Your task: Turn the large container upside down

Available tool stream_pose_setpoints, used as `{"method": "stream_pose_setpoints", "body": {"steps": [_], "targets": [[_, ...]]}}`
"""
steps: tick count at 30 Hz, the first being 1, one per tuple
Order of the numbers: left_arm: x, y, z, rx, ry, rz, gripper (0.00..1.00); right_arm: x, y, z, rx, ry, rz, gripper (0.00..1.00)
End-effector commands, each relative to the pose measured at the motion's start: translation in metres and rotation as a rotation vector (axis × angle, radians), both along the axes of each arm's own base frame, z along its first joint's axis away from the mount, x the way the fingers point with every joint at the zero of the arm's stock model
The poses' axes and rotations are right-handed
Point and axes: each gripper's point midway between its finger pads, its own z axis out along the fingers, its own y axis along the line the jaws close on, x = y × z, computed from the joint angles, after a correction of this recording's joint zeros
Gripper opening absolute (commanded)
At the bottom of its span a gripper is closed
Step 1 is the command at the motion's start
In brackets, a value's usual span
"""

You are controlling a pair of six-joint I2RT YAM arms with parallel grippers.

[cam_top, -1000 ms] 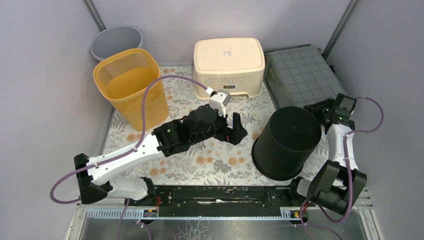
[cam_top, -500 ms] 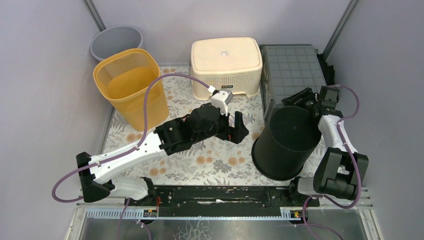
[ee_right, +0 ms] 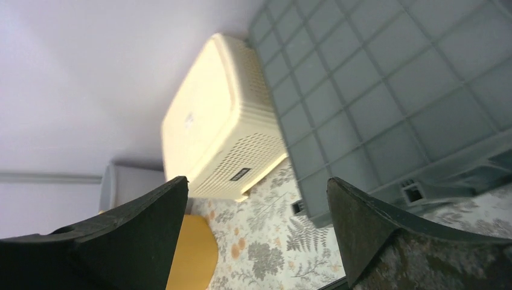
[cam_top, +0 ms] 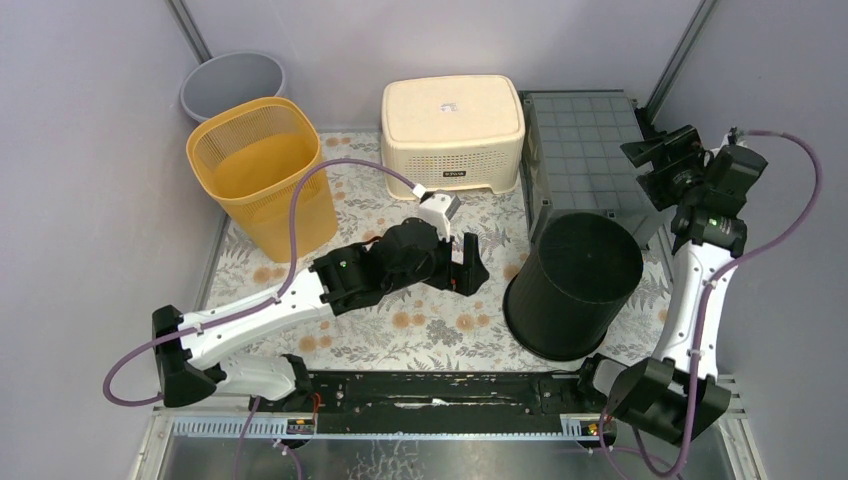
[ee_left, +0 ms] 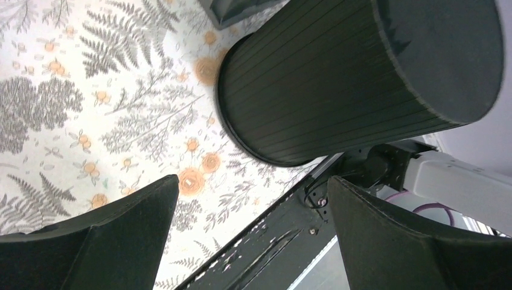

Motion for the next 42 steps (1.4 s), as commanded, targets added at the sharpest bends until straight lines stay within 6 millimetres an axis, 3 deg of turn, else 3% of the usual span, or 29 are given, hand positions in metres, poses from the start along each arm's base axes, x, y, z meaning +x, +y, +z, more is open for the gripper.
{"method": "stream_pose_setpoints", "body": {"steps": [1, 7, 12, 15, 22, 27, 38, 42], "targets": [[-0.004, 0.014, -0.02, 0.023, 0.056, 0.043, 1.0, -0.018, 0.031, 0.052, 0.038, -0.135, 0.135, 0.92], [-0.016, 0.018, -0.063, 0.046, 0.125, 0.027, 0.99, -0.037, 0.07, 0.099, 0.154, -0.286, 0.331, 0.92], [-0.019, -0.004, -0.094, 0.091, 0.158, -0.047, 0.98, -0.054, 0.087, 0.12, 0.197, -0.342, 0.4, 0.93], [-0.018, -0.029, -0.105, 0.102, 0.17, -0.108, 0.99, -0.059, 0.09, 0.121, 0.213, -0.346, 0.41, 0.93], [-0.032, -0.087, -0.13, 0.125, 0.216, -0.254, 1.0, -0.065, 0.095, 0.095, 0.238, -0.307, 0.389, 0.92], [-0.023, -0.123, -0.152, 0.175, 0.198, -0.301, 1.0, -0.067, 0.1, 0.088, 0.262, -0.3, 0.401, 0.93], [-0.014, -0.201, -0.149, 0.101, 0.219, -0.376, 1.0, -0.068, 0.105, 0.102, 0.254, -0.327, 0.407, 0.93], [-0.006, -0.225, -0.152, 0.086, 0.218, -0.387, 1.0, -0.069, 0.106, 0.098, 0.264, -0.331, 0.41, 0.93]]}}
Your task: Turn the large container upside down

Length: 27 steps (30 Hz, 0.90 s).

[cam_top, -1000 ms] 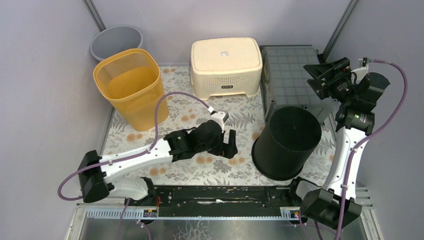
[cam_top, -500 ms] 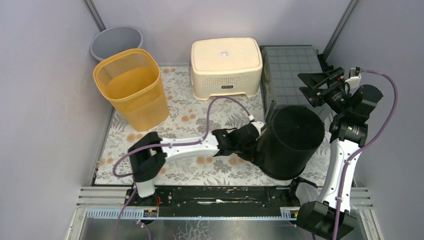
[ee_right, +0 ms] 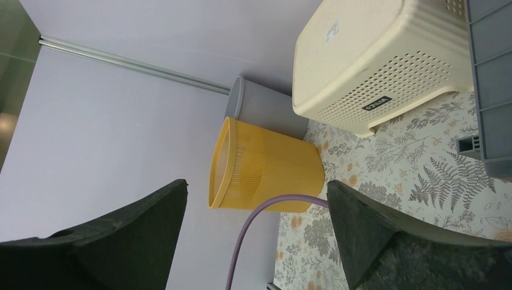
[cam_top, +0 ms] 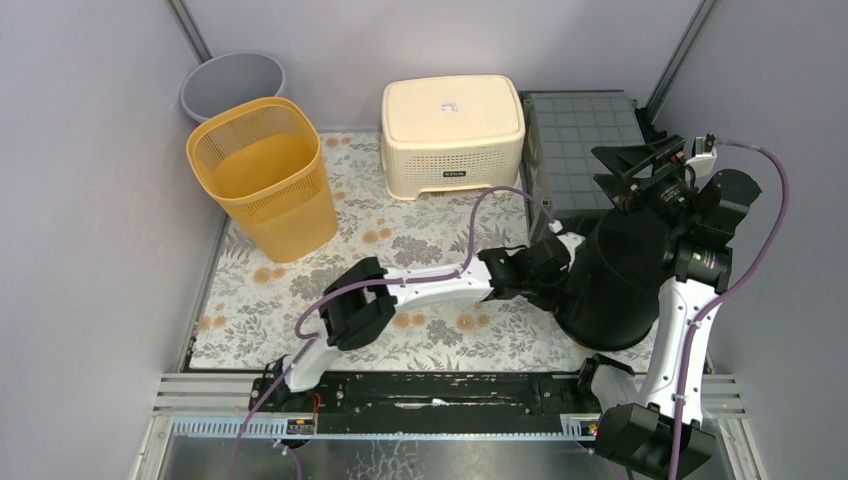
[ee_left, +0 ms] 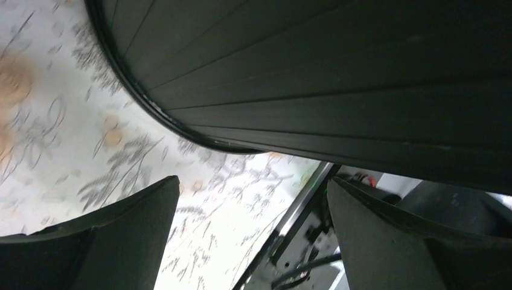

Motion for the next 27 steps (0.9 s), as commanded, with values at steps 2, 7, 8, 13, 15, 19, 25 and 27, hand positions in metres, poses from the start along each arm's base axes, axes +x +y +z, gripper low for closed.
{"method": "stream_pose_setpoints", "body": {"steps": [2, 7, 8, 13, 15, 19, 25, 27], "targets": [[0.007, -0.043, 0.011, -0.079, -0.016, -0.046, 1.0, -0.01, 0.009, 0.02, -0.02, -0.095, 0.029, 0.93], [0.015, -0.072, 0.008, -0.125, -0.004, -0.055, 1.0, -0.012, 0.014, 0.016, -0.029, -0.094, 0.05, 0.93], [0.016, -0.078, 0.009, -0.141, -0.001, -0.058, 1.0, -0.011, 0.014, 0.016, -0.029, -0.093, 0.051, 0.93], [0.02, -0.095, 0.012, -0.229, 0.002, -0.084, 1.0, -0.009, 0.016, 0.017, -0.032, -0.095, 0.062, 0.93], [0.02, -0.099, 0.022, -0.281, -0.005, -0.103, 1.0, -0.008, 0.017, 0.017, -0.036, -0.095, 0.067, 0.93], [0.022, -0.091, 0.053, -0.332, -0.062, -0.117, 1.0, -0.007, 0.019, 0.022, -0.04, -0.101, 0.084, 0.93], [0.032, -0.034, 0.086, -0.252, -0.144, 0.003, 1.0, -0.014, 0.032, 0.05, -0.035, -0.151, 0.138, 0.93], [0.037, -0.009, 0.095, -0.22, -0.161, 0.085, 1.0, -0.018, 0.035, 0.058, -0.02, -0.16, 0.148, 0.93]]}}
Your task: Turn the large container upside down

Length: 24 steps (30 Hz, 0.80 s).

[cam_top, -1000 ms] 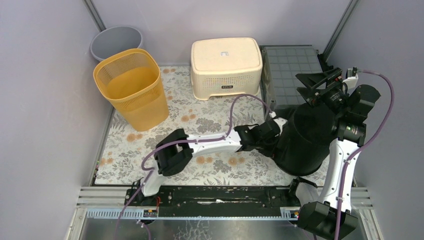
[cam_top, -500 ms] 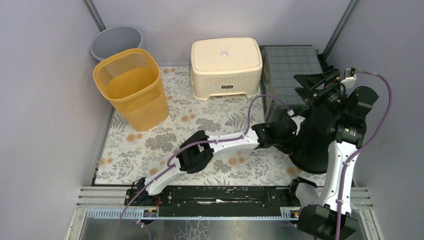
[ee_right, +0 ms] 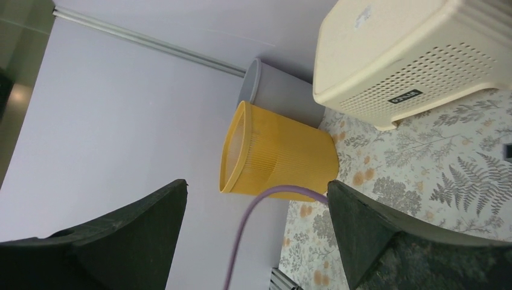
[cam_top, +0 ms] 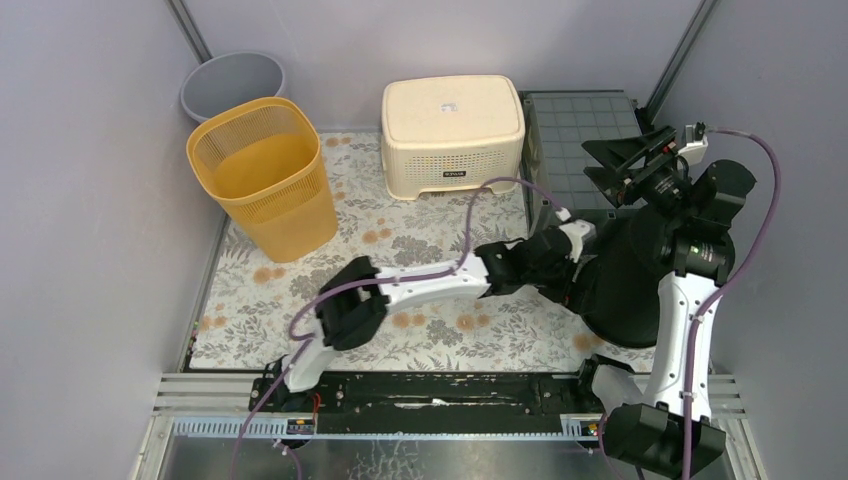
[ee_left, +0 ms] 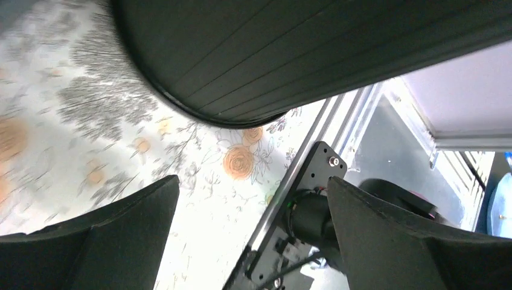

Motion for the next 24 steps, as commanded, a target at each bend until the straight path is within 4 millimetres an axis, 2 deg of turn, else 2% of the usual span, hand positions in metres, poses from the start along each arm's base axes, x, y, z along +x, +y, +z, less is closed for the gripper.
{"method": "stream_pose_setpoints", "body": {"steps": [1, 6, 7, 9, 13, 19, 21, 24], "targets": [[0.024, 0.043, 0.067, -0.048, -0.109, 0.169, 1.0, -0.021, 0.018, 0.05, -0.013, -0.143, 0.08, 0.93], [0.034, 0.098, 0.097, 0.019, -0.151, 0.295, 1.0, -0.024, 0.021, 0.058, 0.003, -0.157, 0.088, 0.93], [0.038, 0.114, 0.1, 0.061, -0.173, 0.324, 1.0, -0.025, 0.021, 0.058, 0.005, -0.157, 0.09, 0.93], [0.051, 0.146, 0.119, 0.105, -0.223, 0.392, 1.0, -0.025, 0.021, 0.059, 0.005, -0.158, 0.089, 0.93], [0.087, 0.225, 0.158, 0.172, -0.28, 0.547, 1.0, -0.024, 0.022, 0.056, -0.001, -0.147, 0.09, 0.93], [0.149, 0.368, 0.226, 0.289, -0.396, 0.855, 1.0, -0.023, 0.026, 0.044, -0.009, -0.118, 0.105, 0.94], [0.165, 0.409, 0.235, 0.34, -0.397, 0.942, 1.0, -0.023, 0.028, 0.04, -0.014, -0.109, 0.109, 0.94], [0.185, 0.45, 0.246, 0.386, -0.414, 1.037, 1.0, -0.025, 0.031, 0.038, -0.019, -0.103, 0.119, 0.93]]}}
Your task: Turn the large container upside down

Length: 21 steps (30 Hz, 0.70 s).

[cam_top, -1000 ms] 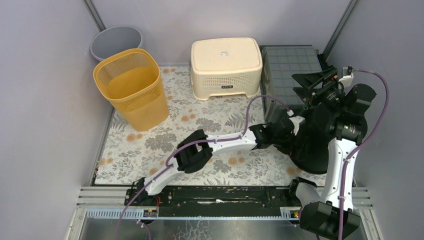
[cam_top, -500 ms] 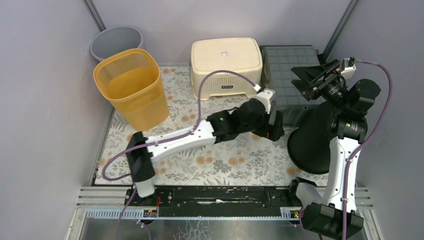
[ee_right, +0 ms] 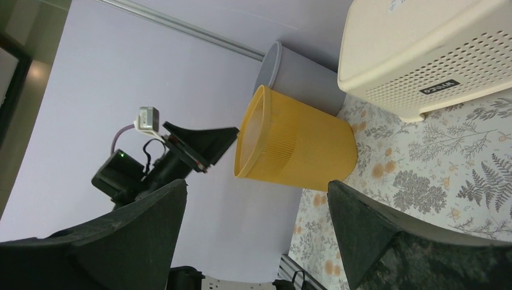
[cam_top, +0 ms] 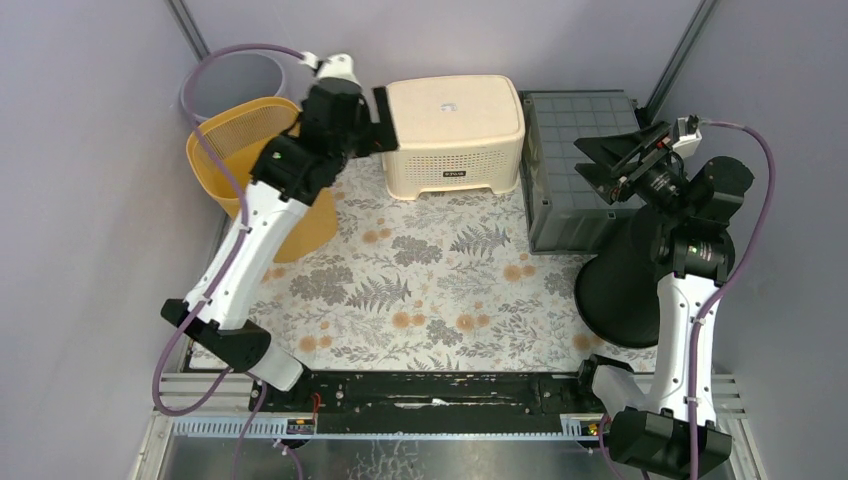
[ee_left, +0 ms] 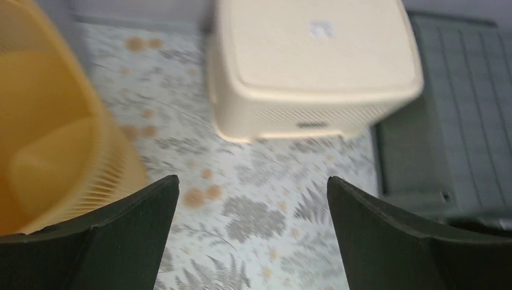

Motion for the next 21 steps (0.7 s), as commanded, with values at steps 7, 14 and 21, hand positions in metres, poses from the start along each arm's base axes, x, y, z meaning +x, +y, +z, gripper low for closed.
{"method": "stream_pose_setpoints", "body": {"steps": [7, 14, 21], "targets": [[0.044, 0.124, -0.01, 0.135, 0.053, 0.291, 1.0, -0.02, 0.017, 0.013, -0.069, -0.05, 0.066, 0.94], [0.073, 0.175, -0.055, 0.126, 0.168, 0.423, 1.0, -0.023, 0.024, 0.0, -0.078, -0.03, 0.089, 0.94], [0.079, 0.175, -0.095, 0.139, 0.277, 0.403, 1.0, -0.024, 0.027, -0.009, -0.088, -0.015, 0.102, 0.93]]}}
